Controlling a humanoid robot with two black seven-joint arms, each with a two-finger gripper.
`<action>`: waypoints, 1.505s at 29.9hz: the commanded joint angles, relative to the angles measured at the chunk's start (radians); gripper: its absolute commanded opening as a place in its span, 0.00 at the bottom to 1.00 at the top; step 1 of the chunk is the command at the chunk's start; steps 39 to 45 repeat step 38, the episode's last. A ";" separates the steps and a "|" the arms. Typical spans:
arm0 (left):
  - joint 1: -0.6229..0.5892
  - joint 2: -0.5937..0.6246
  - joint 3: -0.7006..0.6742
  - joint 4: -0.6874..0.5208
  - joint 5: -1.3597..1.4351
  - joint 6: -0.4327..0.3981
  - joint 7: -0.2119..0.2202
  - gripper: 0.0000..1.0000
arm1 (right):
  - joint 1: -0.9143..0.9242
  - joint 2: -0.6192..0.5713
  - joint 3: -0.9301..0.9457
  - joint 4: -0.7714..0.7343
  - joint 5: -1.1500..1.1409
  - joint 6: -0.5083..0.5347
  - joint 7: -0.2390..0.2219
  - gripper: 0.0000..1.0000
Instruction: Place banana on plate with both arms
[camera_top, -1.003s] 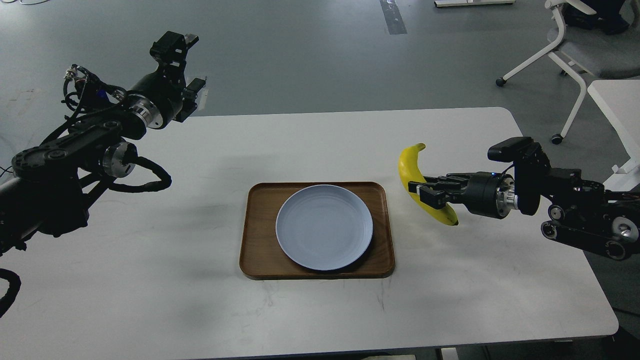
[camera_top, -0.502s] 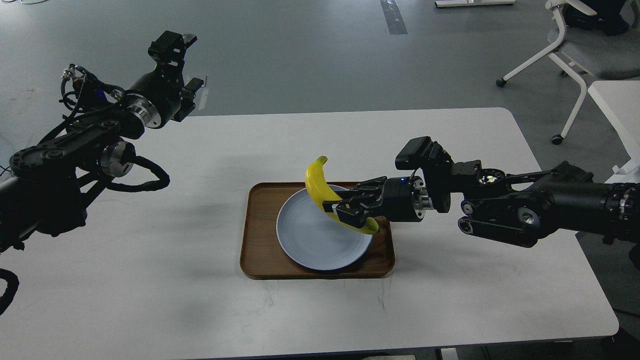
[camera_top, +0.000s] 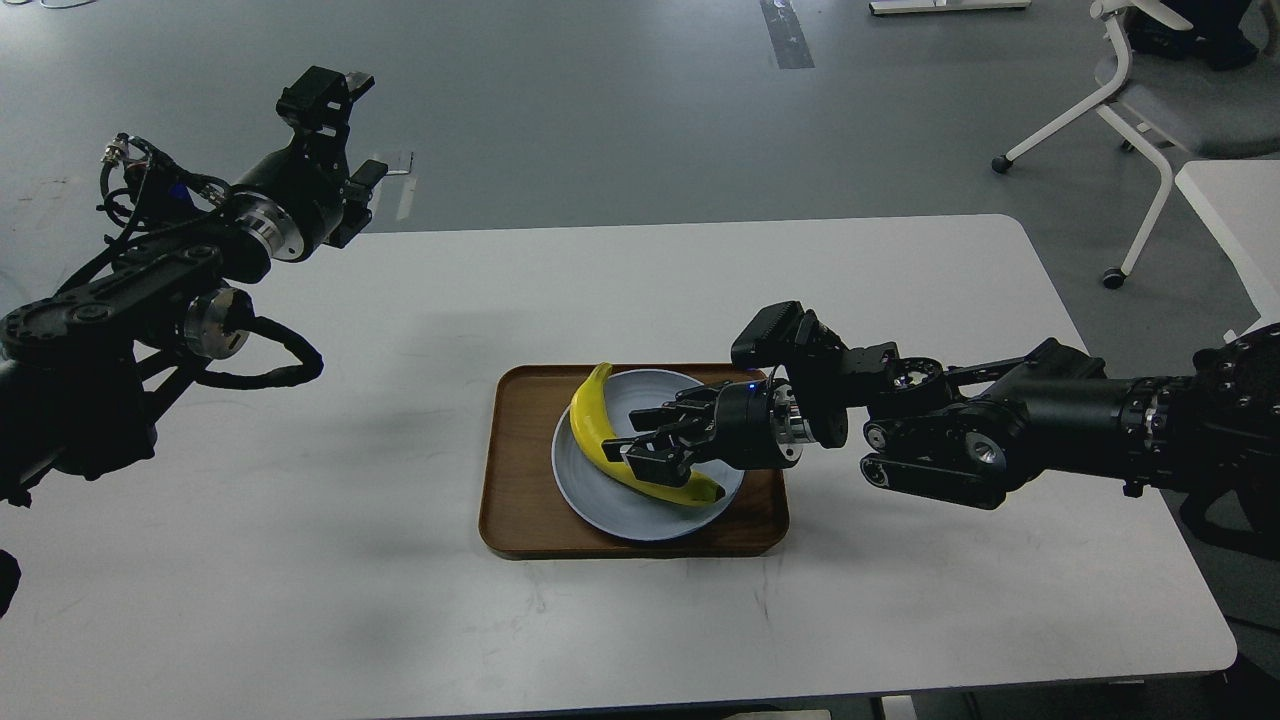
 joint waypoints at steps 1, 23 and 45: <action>0.001 -0.004 0.001 0.000 0.000 0.000 0.001 0.98 | 0.001 -0.018 -0.016 0.010 0.001 0.000 0.000 1.00; 0.001 -0.064 -0.051 -0.005 -0.026 -0.017 0.009 0.98 | 0.028 -0.230 0.550 -0.099 1.023 0.164 -0.149 0.99; 0.115 -0.052 -0.206 -0.074 -0.136 -0.212 0.011 0.98 | -0.133 -0.260 0.794 -0.108 1.355 0.284 -0.300 1.00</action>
